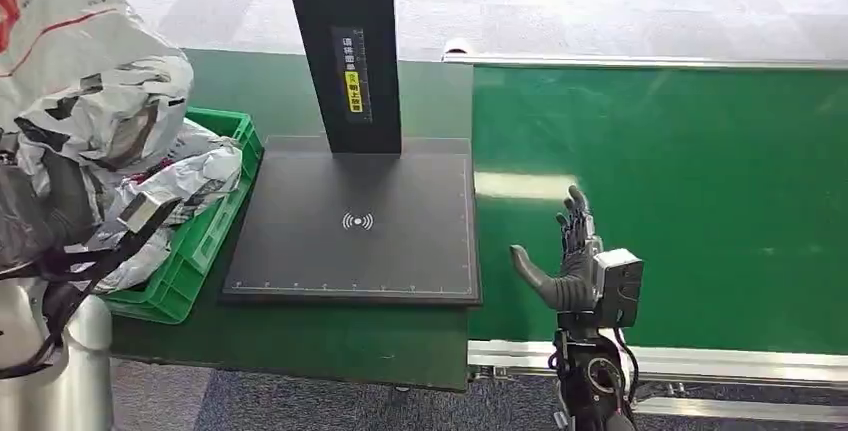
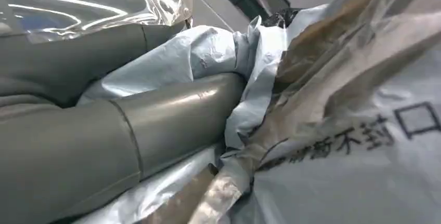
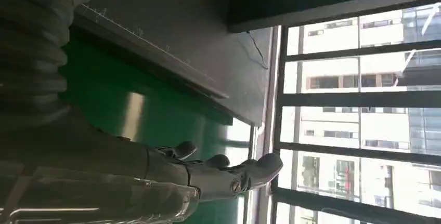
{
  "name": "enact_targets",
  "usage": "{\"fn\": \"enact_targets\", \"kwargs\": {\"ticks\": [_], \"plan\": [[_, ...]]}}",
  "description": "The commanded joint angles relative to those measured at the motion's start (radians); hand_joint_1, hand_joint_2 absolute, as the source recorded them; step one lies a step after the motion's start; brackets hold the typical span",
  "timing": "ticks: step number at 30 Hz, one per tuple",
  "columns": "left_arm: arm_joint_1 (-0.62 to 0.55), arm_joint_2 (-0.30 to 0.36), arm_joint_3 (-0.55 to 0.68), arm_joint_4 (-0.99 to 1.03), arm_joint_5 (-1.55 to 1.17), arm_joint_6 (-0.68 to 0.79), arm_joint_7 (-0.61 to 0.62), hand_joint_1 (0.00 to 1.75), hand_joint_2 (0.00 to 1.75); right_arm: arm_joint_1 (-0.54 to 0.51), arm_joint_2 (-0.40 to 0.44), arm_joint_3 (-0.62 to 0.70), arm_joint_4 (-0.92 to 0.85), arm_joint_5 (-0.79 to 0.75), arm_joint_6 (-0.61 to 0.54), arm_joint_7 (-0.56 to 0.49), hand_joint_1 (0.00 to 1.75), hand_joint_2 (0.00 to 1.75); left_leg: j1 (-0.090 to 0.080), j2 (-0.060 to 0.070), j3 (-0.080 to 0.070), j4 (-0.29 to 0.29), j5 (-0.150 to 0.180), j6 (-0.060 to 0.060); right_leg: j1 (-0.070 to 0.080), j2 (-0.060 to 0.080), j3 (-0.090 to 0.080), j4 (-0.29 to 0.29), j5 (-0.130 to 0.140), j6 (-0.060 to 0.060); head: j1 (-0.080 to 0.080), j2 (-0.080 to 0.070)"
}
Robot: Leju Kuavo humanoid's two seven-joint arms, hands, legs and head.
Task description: Moved the parcel from conveyor to table for the left to box.
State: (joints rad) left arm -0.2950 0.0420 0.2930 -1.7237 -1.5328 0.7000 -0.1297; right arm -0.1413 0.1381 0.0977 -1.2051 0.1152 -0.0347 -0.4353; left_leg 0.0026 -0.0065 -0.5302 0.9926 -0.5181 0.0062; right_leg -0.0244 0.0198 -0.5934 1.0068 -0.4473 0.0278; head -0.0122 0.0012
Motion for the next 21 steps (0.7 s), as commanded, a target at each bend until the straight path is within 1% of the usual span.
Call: {"fn": "enact_targets", "kwargs": {"ticks": [1,3,4,5,6,7,8,10,11,12,14,15,19,20,21], "plan": [[-0.116,0.184,-0.269,0.494,-0.038,-0.002,0.253,1.75,0.0,-0.01,-0.009,-0.008,0.02,0.034,0.021,-0.001,0.0,1.75,0.0,-0.006,0.002,-0.002,0.002,-0.001,0.0,-0.007,0.003,-0.001,0.0,-0.002,0.0,0.0],[-0.116,0.184,-0.269,0.494,-0.038,-0.002,0.253,1.75,0.0,-0.01,-0.009,-0.008,0.02,0.034,0.021,-0.001,0.0,1.75,-0.001,-0.009,0.002,-0.004,0.004,-0.002,0.0,-0.011,0.005,-0.003,0.0,-0.003,0.001,0.0],[-0.153,0.145,-0.206,0.618,-0.038,-0.002,0.17,1.75,0.0,-0.013,0.014,-0.054,0.026,0.077,0.056,-0.004,0.0,1.75,-0.001,-0.009,0.003,-0.006,0.005,-0.002,0.0,-0.011,0.005,-0.005,0.0,-0.004,0.001,0.0],[-0.172,0.175,-0.26,0.686,-0.038,-0.002,0.243,1.75,0.0,-0.011,0.004,-0.04,0.018,0.075,0.059,-0.002,0.0,1.75,-0.001,-0.003,0.003,-0.003,0.002,-0.002,0.0,-0.005,0.003,-0.002,0.0,-0.002,0.0,0.0],[-0.188,0.173,-0.26,0.734,-0.038,-0.002,0.253,1.75,0.0,-0.011,0.002,-0.037,0.016,0.072,0.059,-0.002,0.0,1.75,-0.001,-0.003,0.004,-0.005,0.003,-0.002,0.0,-0.005,0.004,-0.003,0.001,-0.003,0.0,0.0],[-0.214,0.153,-0.189,0.792,-0.038,-0.002,0.198,1.75,0.0,-0.011,-0.002,-0.034,0.011,0.065,0.058,0.0,0.0,1.75,-0.001,-0.004,0.005,-0.006,0.004,-0.002,-0.001,-0.006,0.006,-0.004,0.001,-0.004,0.0,0.0],[-0.242,0.161,-0.168,0.858,-0.038,-0.002,0.189,1.75,0.0,-0.011,-0.004,-0.034,0.008,0.061,0.058,0.0,0.0,1.75,-0.001,-0.004,0.003,-0.003,0.002,-0.001,-0.001,-0.006,0.004,-0.002,0.0,-0.002,0.0,0.0],[-0.301,0.176,-0.125,0.97,-0.038,-0.002,0.17,1.71,0.0,-0.016,-0.006,-0.03,0.007,0.058,0.058,0.002,0.0,1.75,-0.001,-0.002,0.004,-0.005,0.003,-0.002,0.0,-0.004,0.005,-0.003,0.001,-0.004,0.0,0.0],[-0.34,0.182,-0.111,1.05,-0.038,-0.002,0.172,1.71,0.0,-0.018,-0.007,-0.026,0.012,0.057,0.06,0.005,0.0,1.75,0.0,0.0,0.002,-0.002,0.001,-0.002,0.0,-0.002,0.002,0.0,0.0,-0.002,0.0,0.0],[-0.359,0.182,-0.083,1.09,-0.037,-0.01,0.184,1.71,0.0,-0.017,-0.008,-0.023,0.013,0.057,0.061,0.006,0.0,1.75,-0.001,0.0,0.003,-0.003,0.002,-0.002,0.0,-0.002,0.003,-0.001,0.0,-0.003,0.0,0.0],[-0.359,0.19,-0.064,1.094,-0.038,-0.002,0.188,1.71,0.0,-0.012,-0.009,-0.021,0.008,0.057,0.061,0.006,0.0,1.75,0.0,-0.001,0.003,-0.003,0.002,-0.002,0.0,-0.003,0.004,-0.001,0.0,-0.003,0.0,0.0],[-0.359,0.19,-0.064,1.094,-0.038,-0.002,0.188,1.71,0.0,-0.012,-0.009,-0.021,0.008,0.057,0.061,0.006,0.0,1.75,0.0,0.0,0.002,-0.002,0.001,-0.002,0.0,-0.001,0.002,0.0,0.0,-0.002,0.0,0.0],[-0.359,0.19,-0.064,1.094,-0.038,-0.002,0.188,1.69,0.0,-0.012,-0.009,-0.021,0.008,0.057,0.061,0.006,0.0,1.75,0.0,0.0,0.002,-0.002,0.001,-0.002,0.0,-0.001,0.002,0.0,0.0,-0.002,0.0,0.0],[-0.338,0.181,-0.043,1.05,-0.038,-0.002,0.201,1.69,0.0,-0.008,-0.01,-0.021,0.002,0.057,0.06,0.007,0.0,1.75,-0.001,0.0,0.004,-0.004,0.002,-0.002,0.0,-0.003,0.003,-0.002,0.001,-0.003,0.0,0.0],[-0.341,0.187,-0.049,1.062,-0.038,-0.002,0.206,1.69,0.0,-0.006,-0.01,-0.021,-0.002,0.057,0.059,0.008,0.0,1.75,0.0,0.0,0.002,-0.002,0.001,-0.001,0.0,-0.002,0.002,0.0,0.0,-0.002,0.001,0.0]]}}
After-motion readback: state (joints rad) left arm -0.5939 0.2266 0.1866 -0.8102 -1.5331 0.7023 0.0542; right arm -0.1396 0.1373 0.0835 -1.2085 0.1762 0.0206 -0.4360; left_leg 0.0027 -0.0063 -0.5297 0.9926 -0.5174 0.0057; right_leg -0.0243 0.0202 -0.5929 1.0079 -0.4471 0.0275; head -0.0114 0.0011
